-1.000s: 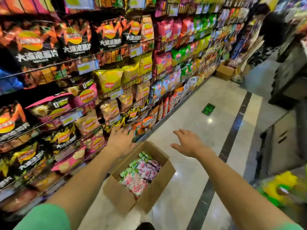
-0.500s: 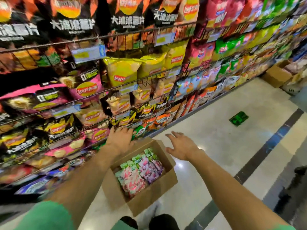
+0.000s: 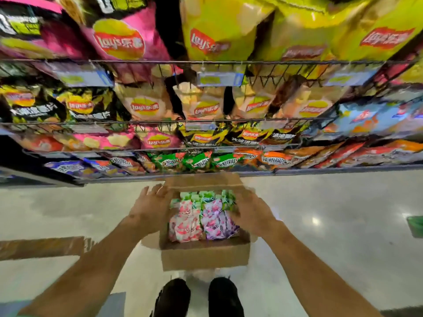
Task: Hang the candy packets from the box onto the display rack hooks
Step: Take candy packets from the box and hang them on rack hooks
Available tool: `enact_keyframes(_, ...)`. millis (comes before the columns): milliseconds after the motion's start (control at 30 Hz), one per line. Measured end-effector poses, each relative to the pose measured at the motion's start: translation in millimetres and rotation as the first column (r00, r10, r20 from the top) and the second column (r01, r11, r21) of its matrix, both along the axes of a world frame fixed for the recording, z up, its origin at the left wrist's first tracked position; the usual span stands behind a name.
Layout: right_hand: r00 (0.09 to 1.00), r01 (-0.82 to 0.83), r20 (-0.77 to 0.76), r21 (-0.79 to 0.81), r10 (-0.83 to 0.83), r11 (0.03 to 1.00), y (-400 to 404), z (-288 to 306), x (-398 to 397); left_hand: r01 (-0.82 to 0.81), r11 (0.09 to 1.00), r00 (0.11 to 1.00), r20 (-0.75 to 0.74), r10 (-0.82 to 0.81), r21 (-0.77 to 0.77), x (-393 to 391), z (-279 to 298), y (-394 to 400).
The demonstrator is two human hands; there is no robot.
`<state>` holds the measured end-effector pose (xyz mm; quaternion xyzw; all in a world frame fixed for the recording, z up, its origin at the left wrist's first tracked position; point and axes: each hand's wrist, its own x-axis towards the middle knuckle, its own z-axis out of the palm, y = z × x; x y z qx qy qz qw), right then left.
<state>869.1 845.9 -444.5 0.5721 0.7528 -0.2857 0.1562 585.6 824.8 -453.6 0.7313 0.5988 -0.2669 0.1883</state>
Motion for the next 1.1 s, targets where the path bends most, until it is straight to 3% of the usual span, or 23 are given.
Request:
enact_keyframes(167,0.993,-0.103,0.050,-0.074,0.107,0.992,3,-114,1,-0.181,0.980,0.981,0.058,0.186,-0.083,1,-101,-14)
enact_keyframes(467,0.994,0.006,0.111,-0.208,0.017,0.978,-4,-338,-4,-0.463,0.871,0.854,0.180,0.489,-0.166,1,-347,-37)
enact_keyframes(600,0.992,0.103,0.097,-0.275,-0.079,0.956,-29,-437,-12,-0.612,0.750,0.713,0.236,0.661,-0.251,5,-435,-56)
enact_keyframes(767,0.912,0.409,0.126,-0.323,-0.390,0.854,-49,-528,-20,-0.815,0.496,0.441,0.234,0.866,-0.299,8,-512,-78)
enact_keyframes(867,0.861,0.507,0.136,-0.300,-0.490,0.808,-55,-560,-21,-0.869,0.380,0.334,0.193,0.923,-0.317,16,-545,-90)
enact_keyframes(1100,0.812,0.584,0.169,-0.275,-0.559,0.764,-62,-579,-37,-0.932,0.221,0.150,0.248,0.957,-0.289,21,-572,-98)
